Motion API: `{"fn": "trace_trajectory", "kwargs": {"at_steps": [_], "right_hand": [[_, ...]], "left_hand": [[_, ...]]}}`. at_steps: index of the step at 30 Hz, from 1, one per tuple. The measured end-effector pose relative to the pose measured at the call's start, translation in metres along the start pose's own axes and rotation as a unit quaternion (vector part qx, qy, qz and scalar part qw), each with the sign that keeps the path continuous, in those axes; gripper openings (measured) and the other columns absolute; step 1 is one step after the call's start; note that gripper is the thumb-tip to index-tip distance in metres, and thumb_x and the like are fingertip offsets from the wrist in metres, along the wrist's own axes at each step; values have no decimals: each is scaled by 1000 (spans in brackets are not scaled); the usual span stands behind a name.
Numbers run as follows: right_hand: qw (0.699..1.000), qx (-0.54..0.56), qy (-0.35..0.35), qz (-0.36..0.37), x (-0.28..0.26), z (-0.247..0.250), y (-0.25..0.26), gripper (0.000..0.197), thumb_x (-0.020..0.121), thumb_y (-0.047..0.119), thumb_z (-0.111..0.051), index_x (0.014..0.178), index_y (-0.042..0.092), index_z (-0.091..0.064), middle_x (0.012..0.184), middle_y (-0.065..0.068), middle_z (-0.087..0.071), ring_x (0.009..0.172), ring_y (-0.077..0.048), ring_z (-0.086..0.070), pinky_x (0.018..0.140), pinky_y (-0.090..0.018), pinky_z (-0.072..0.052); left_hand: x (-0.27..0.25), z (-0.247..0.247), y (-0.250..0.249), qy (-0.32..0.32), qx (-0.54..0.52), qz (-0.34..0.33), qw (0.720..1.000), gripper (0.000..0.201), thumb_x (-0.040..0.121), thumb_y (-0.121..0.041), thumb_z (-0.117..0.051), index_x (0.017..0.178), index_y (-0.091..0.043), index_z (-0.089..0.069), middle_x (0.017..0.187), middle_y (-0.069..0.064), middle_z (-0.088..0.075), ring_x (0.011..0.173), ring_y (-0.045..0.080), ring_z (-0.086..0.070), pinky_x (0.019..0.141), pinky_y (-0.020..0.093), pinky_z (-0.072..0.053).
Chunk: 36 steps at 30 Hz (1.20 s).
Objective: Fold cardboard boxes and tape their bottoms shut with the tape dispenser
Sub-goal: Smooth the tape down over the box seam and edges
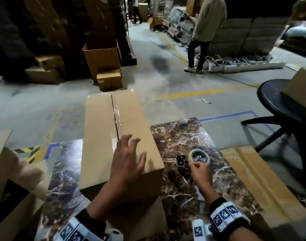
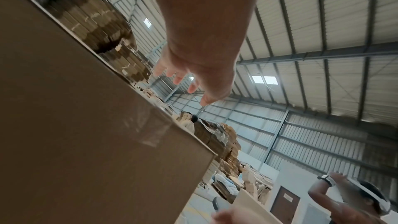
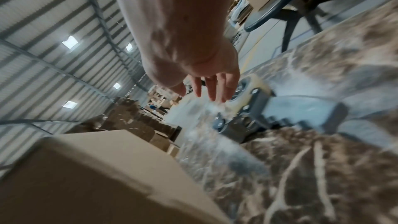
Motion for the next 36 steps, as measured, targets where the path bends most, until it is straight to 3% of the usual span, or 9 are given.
{"fn": "trace_trajectory", "kwargs": {"at_steps": [3,9,12,14,17,22,26,30,36], "right_hand": [[993,-99,49,-41,10,6,-44,42,90,26,-63,57,18,-38,52,-2,-34,51,-22,-33,52,-32,-20],[976,-83,156,-126,43,-13,-128,37,72,38,-82,74,4,-68,80,-16,-70,77,-30,-67,62,-34,-48],[963,52,181,-191,40,-15,-132,30,65,21,-86,68,-2,-68,80,-30,-69,67,-30,-66,58,-34,-47],[932,154,225,-238,37,-18,-127,16,79,3,-74,70,-6,-64,72,-27,-67,58,-30,-62,51,-30,-49],[855,257,331,-304,36,-32,-122,13,92,3,-58,83,-5,-62,73,-20,-62,55,-29,-62,51,-33,-51],[748,349,405,-392,34,-39,-115,23,86,4,-47,91,-5,-68,74,-13,-61,49,-24,-56,48,-33,-50],[746,343,418,-388,27,-40,-102,21,83,-3,-48,77,-3,-68,90,-24,-71,70,-35,-72,88,-57,-50],[776,284,440,-351,30,-35,-84,5,75,-7,-56,77,-2,-57,66,-17,-59,55,-30,-61,54,-38,-54],[824,182,492,-213,28,3,-29,15,87,3,-63,73,0,-61,66,-14,-56,52,-21,-53,52,-32,-47]], "left_hand": [[19,-32,-11,35,34,36,998,47,89,-36,-65,129,-13,-56,137,14,-47,132,30,-39,108,45,-40],[1,-74,-13,75,139,76,985,57,89,-58,-31,124,-18,-52,134,9,-47,129,28,-39,110,45,-35],[0,-72,-12,52,134,78,986,47,93,-51,-49,124,-18,-55,133,7,-48,127,27,-42,110,45,-37],[2,-75,-11,49,137,82,986,42,93,-47,-56,123,-18,-56,133,6,-49,128,26,-43,110,44,-37],[2,-75,-8,51,139,94,984,46,93,-51,-47,124,-19,-58,134,5,-52,129,26,-46,110,44,-39],[-1,-73,-12,29,145,98,984,54,90,-52,-38,123,-16,-62,132,6,-56,125,23,-50,106,42,-43],[2,-71,-13,23,144,111,983,54,88,-51,-38,121,-16,-64,131,5,-58,123,21,-51,103,41,-44],[3,-67,-16,15,133,120,984,54,87,-50,-39,119,-15,-66,129,5,-60,122,21,-53,102,41,-45],[3,-70,-12,24,85,123,988,43,86,-44,-49,109,-15,-69,121,3,-64,114,20,-57,99,34,-46]]}}
Point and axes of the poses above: each hand's wrist, its own x-axis towards the middle knuckle, its own z-axis out of the back of the hand, y = z × x, the point moved 6 cm from there along x, towards the middle knuckle
